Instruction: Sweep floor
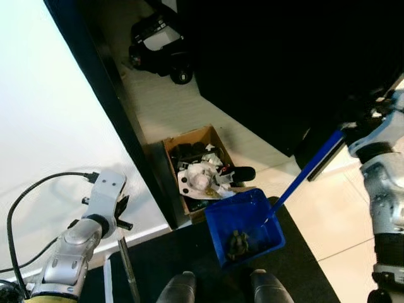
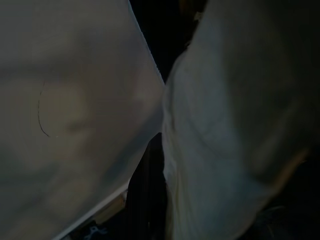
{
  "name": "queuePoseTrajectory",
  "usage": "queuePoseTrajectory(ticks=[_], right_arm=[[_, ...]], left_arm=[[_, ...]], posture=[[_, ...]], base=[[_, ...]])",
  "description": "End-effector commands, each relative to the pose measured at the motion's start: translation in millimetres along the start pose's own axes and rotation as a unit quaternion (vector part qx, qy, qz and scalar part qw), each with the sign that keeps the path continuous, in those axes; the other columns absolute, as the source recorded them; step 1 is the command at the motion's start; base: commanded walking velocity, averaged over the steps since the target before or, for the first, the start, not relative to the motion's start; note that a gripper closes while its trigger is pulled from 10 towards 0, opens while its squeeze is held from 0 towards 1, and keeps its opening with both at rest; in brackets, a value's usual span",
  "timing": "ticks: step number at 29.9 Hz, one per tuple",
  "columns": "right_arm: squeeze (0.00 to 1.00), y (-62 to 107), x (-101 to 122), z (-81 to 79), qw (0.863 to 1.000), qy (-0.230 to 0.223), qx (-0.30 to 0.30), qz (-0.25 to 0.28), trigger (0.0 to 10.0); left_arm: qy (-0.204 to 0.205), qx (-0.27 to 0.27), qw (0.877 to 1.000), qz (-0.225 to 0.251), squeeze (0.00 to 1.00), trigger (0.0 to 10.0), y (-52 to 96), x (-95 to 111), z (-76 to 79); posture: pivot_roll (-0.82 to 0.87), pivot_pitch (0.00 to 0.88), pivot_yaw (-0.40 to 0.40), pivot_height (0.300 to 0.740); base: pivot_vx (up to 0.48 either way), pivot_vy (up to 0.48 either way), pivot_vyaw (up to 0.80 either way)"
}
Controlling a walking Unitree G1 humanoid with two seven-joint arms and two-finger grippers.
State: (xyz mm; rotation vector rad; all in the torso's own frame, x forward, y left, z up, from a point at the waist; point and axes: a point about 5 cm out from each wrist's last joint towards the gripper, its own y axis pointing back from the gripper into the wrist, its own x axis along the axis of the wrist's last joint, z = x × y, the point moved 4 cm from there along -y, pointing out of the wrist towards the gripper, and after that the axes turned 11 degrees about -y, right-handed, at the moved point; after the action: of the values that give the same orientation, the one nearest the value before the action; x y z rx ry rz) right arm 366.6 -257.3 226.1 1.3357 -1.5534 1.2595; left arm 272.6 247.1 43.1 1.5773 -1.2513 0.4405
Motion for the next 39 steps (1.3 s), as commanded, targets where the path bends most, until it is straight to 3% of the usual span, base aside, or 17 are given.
queuePoseTrajectory(ticks=[1,4,5,8,14,18,20,23,26,27,29,35,37,39], right_arm=[[0.00,-6.3,25,5.9,0.999,-0.026,-0.014,0.028,10.0],[0.00,-10.3,27,11.0,0.999,-0.029,-0.027,0.020,10.0],[0.00,-22.0,29,22.5,0.998,-0.031,-0.060,0.018,10.0],[0.00,-30.6,33,24.4,0.996,-0.035,-0.072,0.023,10.0],[0.00,-58.9,52,4.8,0.992,-0.020,-0.090,0.085,10.0],[0.00,-68.3,55,-6.0,0.991,-0.006,-0.095,0.096,10.0],[0.00,-77.9,58,-20.6,0.990,0.016,-0.088,0.111,10.0],[0.00,-81.5,60,-26.4,0.990,0.020,-0.083,0.116,10.0],[0.00,-92.3,67,-53.5,0.987,0.047,-0.062,0.138,10.0],[0.00,-92.3,67,-53.5,0.987,0.047,-0.062,0.138,10.0],[0.00,-99.1,74,-74.5,0.985,0.059,-0.044,0.157,10.0],[0.00,-104.8,83,-101.0,0.980,0.079,-0.026,0.179,10.0],[0.00,-108.7,94,-126.3,0.973,0.107,-0.011,0.203,10.0],[0.00,-109.0,98,-134.6,0.970,0.118,-0.003,0.212,10.0]], left_arm=[[0.005,-0.008,1.000,-0.015,0.00,10.0,-2.0,-9,9.1],[0.002,-0.006,1.000,-0.016,0.00,10.0,-2.5,-10,10.5],[0.002,-0.004,1.000,-0.017,0.00,10.0,-3.0,-12,15.0],[0.002,-0.003,1.000,-0.017,0.00,10.0,-3.5,-13,18.2],[0.000,0.004,1.000,-0.010,0.00,10.0,-5.8,-10,27.4],[-0.003,0.003,1.000,-0.007,0.00,10.0,-5.9,-9,32.6],[-0.003,0.004,1.000,-0.006,0.00,10.0,-5.0,-9,36.7],[-0.003,0.004,1.000,-0.005,0.00,10.0,-4.5,-9,38.0],[0.000,0.007,1.000,-0.006,0.00,10.0,-1.3,-11,43.5],[0.000,0.007,1.000,-0.006,0.00,10.0,-1.3,-11,43.5],[0.004,0.012,1.000,-0.008,0.00,10.0,1.6,-13,47.4],[0.014,0.020,1.000,-0.011,0.00,10.0,5.5,-16,52.4],[0.023,0.027,0.999,-0.013,0.00,10.0,9.7,-19,58.4],[0.025,0.030,0.999,-0.013,0.00,10.0,10.7,-19,59.5]], posture=[[0.08,0.059,0.003,0.740],[0.08,0.056,-0.003,0.740],[0.10,0.052,-0.009,0.740],[0.10,0.051,-0.011,0.740],[0.13,0.053,-0.021,0.740],[0.15,0.056,-0.027,0.740],[0.17,0.060,-0.037,0.740],[0.17,0.060,-0.037,0.740],[0.20,0.068,-0.059,0.740],[0.20,0.068,-0.059,0.740],[0.22,0.072,-0.080,0.740],[0.25,0.077,-0.109,0.740],[0.26,0.081,-0.129,0.740],[0.27,0.083,-0.136,0.740]], base=[[0.000,0.000,0.00],[0.000,0.000,0.00],[0.000,0.000,0.00],[0.000,0.000,0.00],[0.000,0.000,0.00],[0.000,0.000,0.00],[0.000,0.000,0.00],[0.000,0.000,0.00],[0.000,0.000,0.00],[0.000,0.000,0.00],[0.000,0.000,0.00],[0.000,0.000,0.00],[0.000,0.000,0.00],[0.000,0.000,0.00]])
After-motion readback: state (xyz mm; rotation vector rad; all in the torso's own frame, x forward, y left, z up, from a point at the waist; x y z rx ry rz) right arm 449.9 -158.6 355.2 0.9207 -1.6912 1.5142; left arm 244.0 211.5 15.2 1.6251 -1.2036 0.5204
